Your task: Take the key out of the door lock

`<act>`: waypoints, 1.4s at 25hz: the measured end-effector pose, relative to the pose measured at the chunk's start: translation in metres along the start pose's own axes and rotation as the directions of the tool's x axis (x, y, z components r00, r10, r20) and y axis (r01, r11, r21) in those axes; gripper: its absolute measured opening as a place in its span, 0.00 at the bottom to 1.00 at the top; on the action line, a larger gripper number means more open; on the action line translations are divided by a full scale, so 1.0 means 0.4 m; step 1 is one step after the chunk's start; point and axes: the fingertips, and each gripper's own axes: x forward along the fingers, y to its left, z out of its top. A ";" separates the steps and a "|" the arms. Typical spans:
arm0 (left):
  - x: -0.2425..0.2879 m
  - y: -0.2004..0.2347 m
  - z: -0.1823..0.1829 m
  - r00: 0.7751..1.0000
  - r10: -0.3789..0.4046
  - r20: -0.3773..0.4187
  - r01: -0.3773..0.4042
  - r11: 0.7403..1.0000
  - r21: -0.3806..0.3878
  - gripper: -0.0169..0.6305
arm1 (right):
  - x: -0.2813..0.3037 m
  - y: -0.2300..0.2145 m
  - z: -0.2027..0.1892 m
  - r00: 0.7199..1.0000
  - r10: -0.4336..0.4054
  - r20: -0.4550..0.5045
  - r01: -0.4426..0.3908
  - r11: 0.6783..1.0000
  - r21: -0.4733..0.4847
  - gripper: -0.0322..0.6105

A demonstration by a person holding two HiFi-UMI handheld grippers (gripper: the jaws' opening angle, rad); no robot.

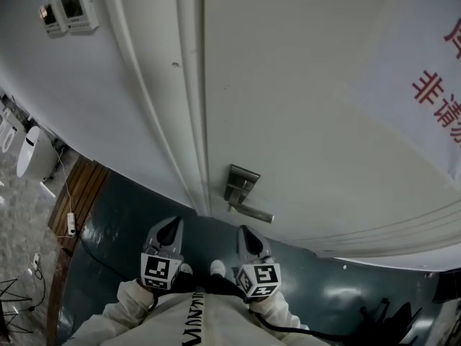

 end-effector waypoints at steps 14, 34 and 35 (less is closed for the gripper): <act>0.108 0.108 0.014 0.958 -0.283 0.039 0.281 0.958 0.062 0.02 | 0.030 0.049 -0.016 0.934 -0.354 0.043 0.347 0.931 0.111 0.05; 0.072 0.138 0.011 0.930 -0.366 0.037 0.362 0.928 0.093 0.02 | 0.083 0.042 -0.085 0.938 -0.274 0.214 0.011 0.637 0.770 0.24; 0.071 0.141 0.007 0.931 -0.364 0.032 0.360 0.928 0.095 0.02 | 0.087 0.036 -0.088 0.932 -0.268 0.244 -0.043 0.587 0.808 0.27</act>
